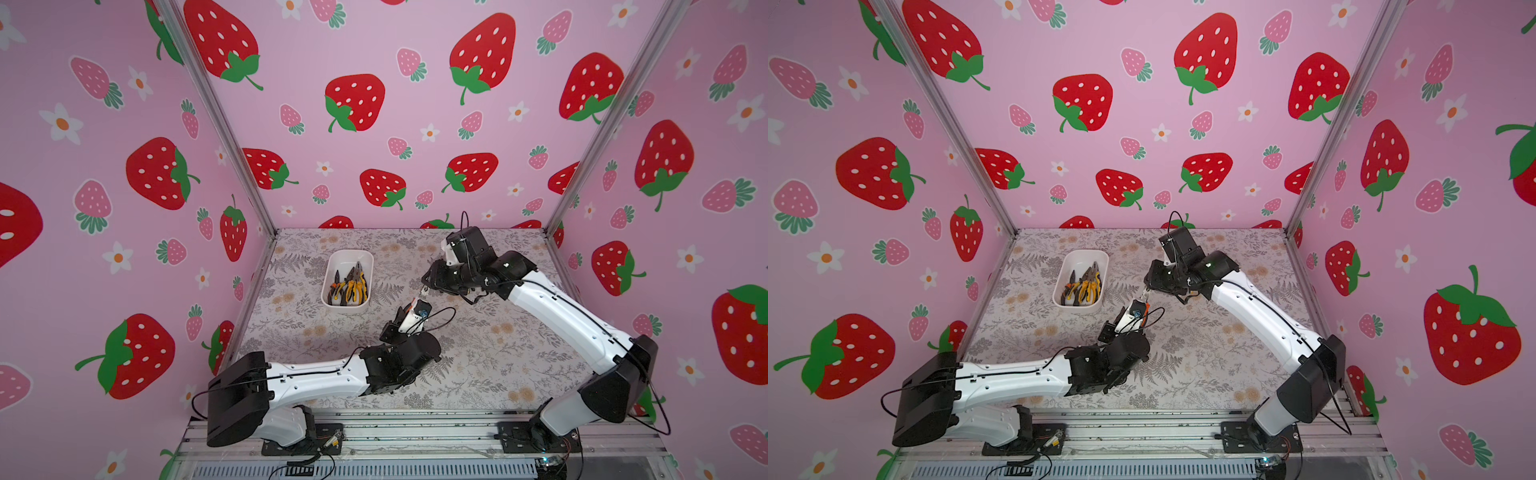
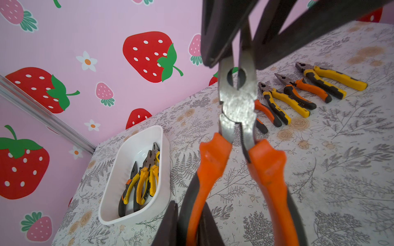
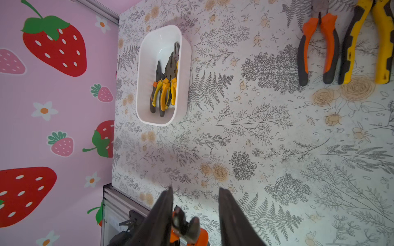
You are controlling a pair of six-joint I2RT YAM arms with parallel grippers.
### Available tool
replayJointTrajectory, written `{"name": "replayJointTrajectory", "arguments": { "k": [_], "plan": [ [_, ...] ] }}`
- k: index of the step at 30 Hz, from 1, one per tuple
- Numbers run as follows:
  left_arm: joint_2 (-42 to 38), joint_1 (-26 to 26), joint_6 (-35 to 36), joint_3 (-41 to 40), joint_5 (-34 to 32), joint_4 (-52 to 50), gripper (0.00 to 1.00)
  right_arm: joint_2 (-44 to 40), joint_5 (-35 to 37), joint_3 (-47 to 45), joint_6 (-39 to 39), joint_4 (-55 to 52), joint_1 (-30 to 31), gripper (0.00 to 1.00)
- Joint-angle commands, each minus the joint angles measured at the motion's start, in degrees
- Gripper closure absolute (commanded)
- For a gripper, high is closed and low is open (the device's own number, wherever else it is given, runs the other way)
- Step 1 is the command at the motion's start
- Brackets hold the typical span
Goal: Take the pliers out of the storage box
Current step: Place the pliers at the center of the board.
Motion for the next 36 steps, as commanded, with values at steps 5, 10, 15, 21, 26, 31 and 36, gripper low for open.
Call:
{"name": "replayJointTrajectory", "arguments": {
  "k": [5,10,15,21,26,31,36],
  "plan": [
    [3.97,-1.14,7.45,4.01,-6.5,7.95,1.0,1.75,-0.02,2.12,1.54,-0.94,1.62,0.64],
    [5.14,-1.34,10.57,4.3,-8.58,10.71,1.0,1.11,-0.18,0.04,2.83,-0.44,1.79,0.66],
    [6.96,-1.59,14.53,5.09,-10.53,13.92,1.0,0.57,-0.57,-1.59,3.81,-0.19,2.11,0.68],
    [8.79,-1.58,17.25,6.09,-11.52,15.45,1.0,0.71,-0.46,-1.95,4.12,-0.38,2.84,0.73],
    [8.93,-1.51,16.76,6.17,-12.1,15.0,1.0,0.4,0.86,-2.73,4.55,-0.28,2.94,0.84],
    [6.9,-1.57,10.47,6.42,-11.26,8.62,1.0,-0.2,3.88,-2.25,3.41,-1.15,2.98,1.0],
    [1.12,-1.43,-2.38,7.01,-3.99,-4.72,0.81,-0.2,8.93,0.9,-1.08,-4.96,2.91,1.0]
  ]
}}
